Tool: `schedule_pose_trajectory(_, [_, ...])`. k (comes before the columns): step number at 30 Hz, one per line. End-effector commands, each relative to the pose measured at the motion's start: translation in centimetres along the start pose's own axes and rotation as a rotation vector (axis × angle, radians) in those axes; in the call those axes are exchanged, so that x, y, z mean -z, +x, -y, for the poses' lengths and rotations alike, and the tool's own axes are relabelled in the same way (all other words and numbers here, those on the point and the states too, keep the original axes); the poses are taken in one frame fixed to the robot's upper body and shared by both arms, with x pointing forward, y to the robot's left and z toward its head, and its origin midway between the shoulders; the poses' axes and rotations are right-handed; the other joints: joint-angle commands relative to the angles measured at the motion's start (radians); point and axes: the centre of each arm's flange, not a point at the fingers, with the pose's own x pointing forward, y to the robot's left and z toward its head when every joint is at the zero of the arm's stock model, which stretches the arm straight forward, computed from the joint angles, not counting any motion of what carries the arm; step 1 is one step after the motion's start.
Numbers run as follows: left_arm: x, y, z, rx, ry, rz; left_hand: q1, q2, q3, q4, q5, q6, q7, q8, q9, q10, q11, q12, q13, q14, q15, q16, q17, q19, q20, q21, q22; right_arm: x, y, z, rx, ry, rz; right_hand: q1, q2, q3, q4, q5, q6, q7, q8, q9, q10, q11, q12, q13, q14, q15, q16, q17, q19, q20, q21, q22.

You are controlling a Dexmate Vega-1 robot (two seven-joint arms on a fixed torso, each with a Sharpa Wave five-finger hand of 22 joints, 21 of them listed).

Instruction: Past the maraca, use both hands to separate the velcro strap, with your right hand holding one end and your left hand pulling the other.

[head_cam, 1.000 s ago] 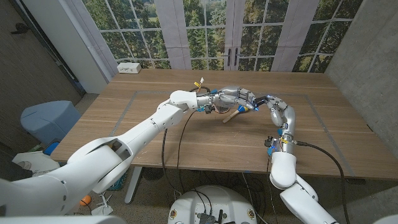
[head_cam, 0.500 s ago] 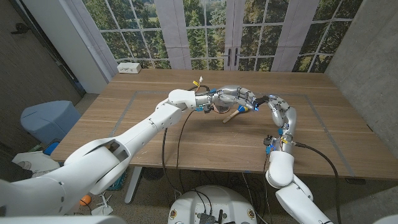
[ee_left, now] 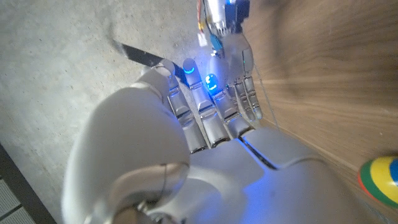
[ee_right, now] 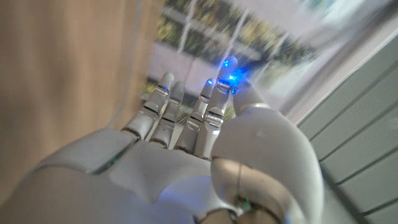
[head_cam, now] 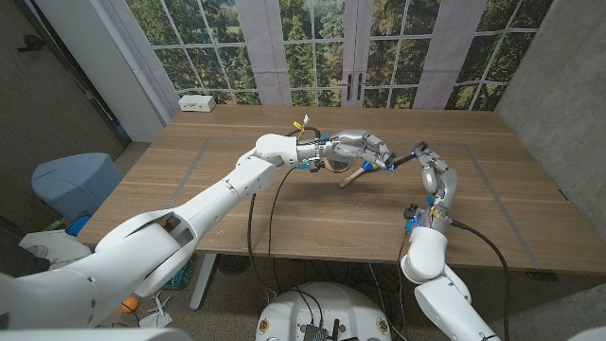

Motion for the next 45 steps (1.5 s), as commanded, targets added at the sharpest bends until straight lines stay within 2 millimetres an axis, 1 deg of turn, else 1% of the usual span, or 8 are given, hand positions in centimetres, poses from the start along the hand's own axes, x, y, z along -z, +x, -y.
schedule_pose_trajectory(1, [-0.7, 0.3, -0.1, 0.015, 0.032, 0.014, 0.009, -0.005, -0.004, 0.002, 0.005, 0.002, -0.009, 0.001, 0.002, 0.08, -0.077, -0.003, 0.057, 0.011, -0.16, -0.001, 0.004, -0.001, -0.003, 0.01, 0.003, 0.2, -0.1, -0.4, 0.054, 0.059, -0.076, -0.002, -0.028, 0.001, -0.005, 0.003, 0.001, 0.015, -0.004, 0.004, 0.006, 0.011, 0.0, 0.007, -0.002, -0.142, -0.002, -0.001, -0.01, 0.003, 0.004, 0.006])
schedule_pose_trajectory(19, [-0.5, 0.1, -0.3, -0.026, 0.027, 0.014, 0.009, -0.008, -0.003, 0.003, 0.011, 0.002, -0.01, 0.002, 0.006, 0.082, -0.077, -0.009, 0.058, 0.016, -0.16, -0.009, 0.01, -0.005, -0.005, 0.027, 0.0, 0.2, 0.0, -0.3, 0.041, 0.084, -0.054, 0.003, -0.022, -0.005, 0.006, 0.009, -0.005, 0.012, -0.015, 0.007, 0.016, 0.021, -0.001, 0.018, 0.001, -0.142, 0.005, -0.002, -0.006, 0.006, 0.015, 0.007])
schedule_pose_trajectory(25, [-0.5, -0.2, -0.3, -0.036, 0.03, 0.016, 0.009, -0.009, -0.003, 0.003, 0.012, 0.002, -0.009, 0.002, 0.008, 0.084, -0.078, -0.009, 0.06, 0.016, -0.16, -0.011, 0.011, -0.006, -0.005, 0.032, -0.001, 0.2, 0.0, -0.3, 0.025, 0.093, -0.059, -0.01, -0.02, -0.011, 0.015, 0.013, -0.025, 0.0, -0.027, 0.009, -0.021, 0.047, -0.018, 0.026, -0.004, -0.118, 0.002, -0.005, -0.01, 0.018, 0.021, 0.008])
schedule_pose_trajectory(29, [-0.5, -0.5, -0.2, -0.05, 0.031, 0.014, 0.008, -0.009, -0.003, 0.004, 0.013, 0.002, -0.008, 0.002, 0.007, 0.084, -0.078, -0.011, 0.06, 0.017, -0.16, -0.013, 0.012, -0.008, -0.005, 0.036, -0.001, 0.2, 0.0, -0.4, 0.021, 0.095, -0.056, -0.014, -0.013, -0.011, 0.017, 0.021, -0.093, -0.024, -0.053, 0.015, -0.05, 0.062, -0.031, 0.034, -0.01, -0.111, -0.004, -0.007, -0.013, 0.025, 0.027, 0.008])
schedule_pose_trajectory(34, [-0.6, -1.1, -0.3, -0.081, 0.048, 0.007, 0.007, -0.009, -0.003, 0.004, 0.014, 0.001, -0.009, 0.001, 0.007, 0.085, -0.078, -0.012, 0.06, 0.019, -0.16, -0.015, 0.014, -0.009, -0.004, 0.04, -0.002, 0.2, 0.0, -0.3, -0.002, 0.093, -0.057, -0.026, -0.009, -0.015, 0.021, 0.031, -0.166, -0.034, -0.084, 0.017, -0.085, 0.075, -0.046, 0.04, -0.016, -0.102, -0.008, -0.005, -0.019, 0.027, 0.033, 0.008])
schedule_pose_trajectory(39, [-0.6, -1.9, -0.5, -0.136, 0.075, -0.013, 0.007, -0.009, -0.003, 0.004, 0.015, 0.0, -0.008, 0.001, 0.009, 0.087, -0.078, -0.013, 0.061, 0.02, -0.16, -0.018, 0.014, -0.009, -0.004, 0.044, -0.003, 0.2, 0.3, -0.1, -0.062, 0.09, -0.057, -0.06, -0.011, -0.029, 0.032, 0.041, -0.243, -0.023, -0.118, 0.019, -0.122, 0.101, -0.069, 0.035, -0.017, -0.079, -0.01, -0.003, -0.026, 0.032, 0.04, 0.007])
schedule_pose_trajectory(42, [-0.6, -2.4, -0.5, -0.169, 0.095, -0.027, 0.006, -0.009, -0.003, 0.004, 0.016, 0.001, -0.009, 0.0, 0.008, 0.087, -0.078, -0.014, 0.061, 0.021, -0.16, -0.02, 0.014, -0.01, -0.004, 0.047, -0.004, 0.0, 0.6, 0.0, -0.107, 0.067, -0.058, -0.095, -0.01, -0.043, 0.042, 0.05, -0.295, -0.015, -0.143, 0.018, -0.157, 0.133, -0.091, 0.026, -0.023, -0.065, -0.014, 0.001, -0.037, 0.033, 0.043, 0.007])
schedule_pose_trajectory(45, [-0.6, -2.9, -0.4, -0.204, 0.118, -0.041, 0.005, -0.01, -0.004, 0.004, 0.017, 0.002, -0.009, -0.001, 0.007, 0.087, -0.078, -0.016, 0.061, 0.022, -0.16, -0.022, 0.015, -0.012, -0.002, 0.051, -0.005, -0.2, 1.0, 0.2, -0.163, 0.059, -0.058, -0.126, -0.01, -0.055, 0.051, 0.055, -0.335, -0.005, -0.16, 0.017, -0.177, 0.145, -0.105, 0.018, -0.029, -0.047, -0.02, 0.002, -0.045, 0.038, 0.045, 0.006])
